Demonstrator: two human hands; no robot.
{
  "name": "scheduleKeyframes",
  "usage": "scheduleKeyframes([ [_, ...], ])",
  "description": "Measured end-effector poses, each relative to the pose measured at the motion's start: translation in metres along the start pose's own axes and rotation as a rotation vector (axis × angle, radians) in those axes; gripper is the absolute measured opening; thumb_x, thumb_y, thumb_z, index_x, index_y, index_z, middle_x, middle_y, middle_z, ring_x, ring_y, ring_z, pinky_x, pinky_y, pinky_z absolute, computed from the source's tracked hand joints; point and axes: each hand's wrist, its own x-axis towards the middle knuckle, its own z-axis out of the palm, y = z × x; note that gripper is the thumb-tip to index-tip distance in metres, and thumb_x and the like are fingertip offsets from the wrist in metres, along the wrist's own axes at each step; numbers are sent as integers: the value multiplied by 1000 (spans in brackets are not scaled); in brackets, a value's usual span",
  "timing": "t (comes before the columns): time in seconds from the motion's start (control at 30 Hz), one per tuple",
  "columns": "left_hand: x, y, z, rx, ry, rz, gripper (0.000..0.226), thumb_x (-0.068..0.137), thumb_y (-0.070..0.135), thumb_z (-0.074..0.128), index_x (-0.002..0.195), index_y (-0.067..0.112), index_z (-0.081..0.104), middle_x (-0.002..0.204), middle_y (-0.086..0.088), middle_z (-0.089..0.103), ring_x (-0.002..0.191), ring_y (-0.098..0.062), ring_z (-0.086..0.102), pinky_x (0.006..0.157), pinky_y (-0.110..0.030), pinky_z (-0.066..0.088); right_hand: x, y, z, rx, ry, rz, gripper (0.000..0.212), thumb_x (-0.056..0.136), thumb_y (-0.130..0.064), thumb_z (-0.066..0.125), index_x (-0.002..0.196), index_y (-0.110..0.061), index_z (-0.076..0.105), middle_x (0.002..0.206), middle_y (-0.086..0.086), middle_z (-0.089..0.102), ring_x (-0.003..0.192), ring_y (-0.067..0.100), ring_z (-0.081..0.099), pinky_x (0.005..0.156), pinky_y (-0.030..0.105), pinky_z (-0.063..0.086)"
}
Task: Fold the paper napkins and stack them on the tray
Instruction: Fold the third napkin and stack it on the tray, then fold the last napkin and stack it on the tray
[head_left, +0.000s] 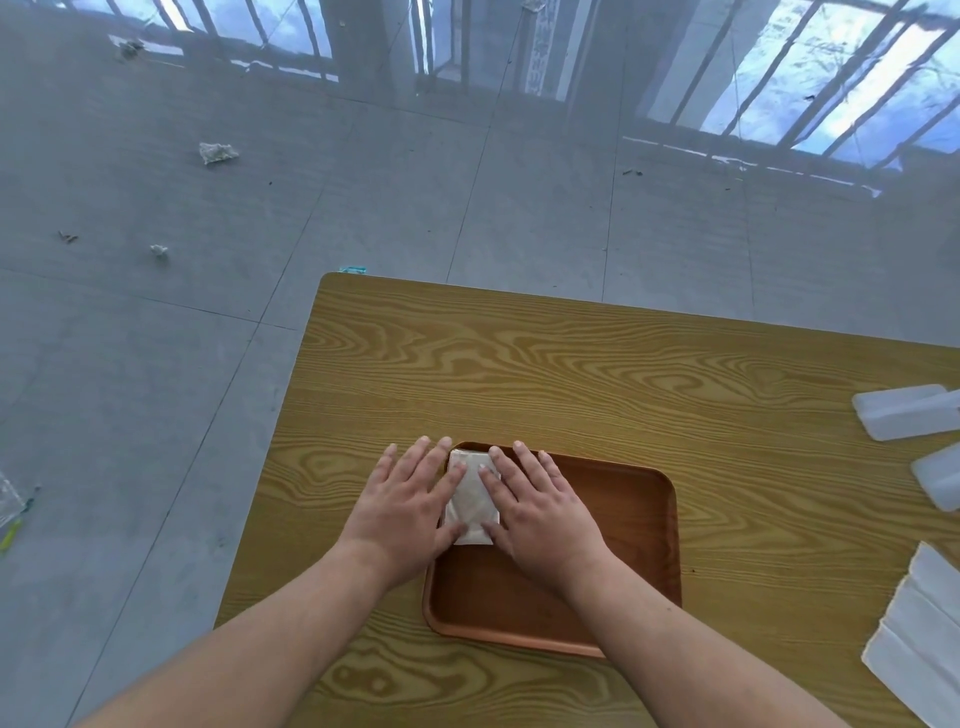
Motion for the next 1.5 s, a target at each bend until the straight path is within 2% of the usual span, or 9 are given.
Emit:
scheduleKeyframes([
  [0.07,-5,1,2,26,57,148,73,98,65,35,155,20,42,165,-6,31,154,-24,21,125,-46,10,-1,0,0,-41,10,-60,65,103,-51,46,157,-16,37,165,8,32,154,30,22,124,50,22],
  [0.17,-15,0,9,25,88,284,72,95,63,46,146,13,54,154,-9,49,147,-24,38,120,-45,17,0,1,7,28,-81,-111,68,108,-51,30,163,-17,11,171,8,4,157,26,-5,124,43,-10],
  [0.23,-20,-3,13,20,75,292,77,93,66,49,149,13,49,157,-8,45,149,-23,34,120,-44,17,1,2,11,31,-100,-113,69,108,-52,24,163,-18,2,171,7,-7,155,24,-16,121,41,-18],
  [0.6,-24,-16,8,76,23,380,81,90,73,45,153,22,44,161,-11,34,153,-25,23,119,-53,14,-1,13,20,-12,-138,-152,79,101,-69,17,162,-26,-10,169,5,-17,151,21,-31,122,42,-20],
  [0.9,-21,-8,4,66,-17,340,85,89,75,46,150,18,49,158,-12,42,151,-29,30,119,-57,17,-13,11,14,25,-127,-176,86,97,-69,29,164,-23,2,170,7,-7,154,24,-22,125,46,-11],
  [1.07,-7,12,-5,37,39,329,80,86,75,50,136,14,64,149,-11,55,144,-31,43,119,-56,21,-25,9,8,88,-32,-101,86,96,-70,31,164,-26,3,171,4,-6,155,24,-21,125,47,-11],
  [1.2,12,40,-22,1,80,402,72,88,71,53,131,15,67,144,-9,59,139,-32,49,116,-57,32,-52,27,2,141,65,69,81,97,-68,34,164,-31,8,171,2,4,157,25,-9,126,50,-3],
  [1.4,49,111,-44,75,26,534,73,87,72,49,139,23,63,151,-7,54,141,-28,48,116,-50,25,-117,73,10,198,71,373,76,99,-68,23,164,-33,4,172,0,2,156,22,-16,126,49,-7],
  [1.5,67,152,-48,93,-22,527,77,90,75,39,151,29,48,162,-5,39,150,-26,34,123,-52,23,-152,97,15,218,95,497,79,98,-73,22,164,-34,6,172,-1,2,156,24,-15,125,52,-5],
])
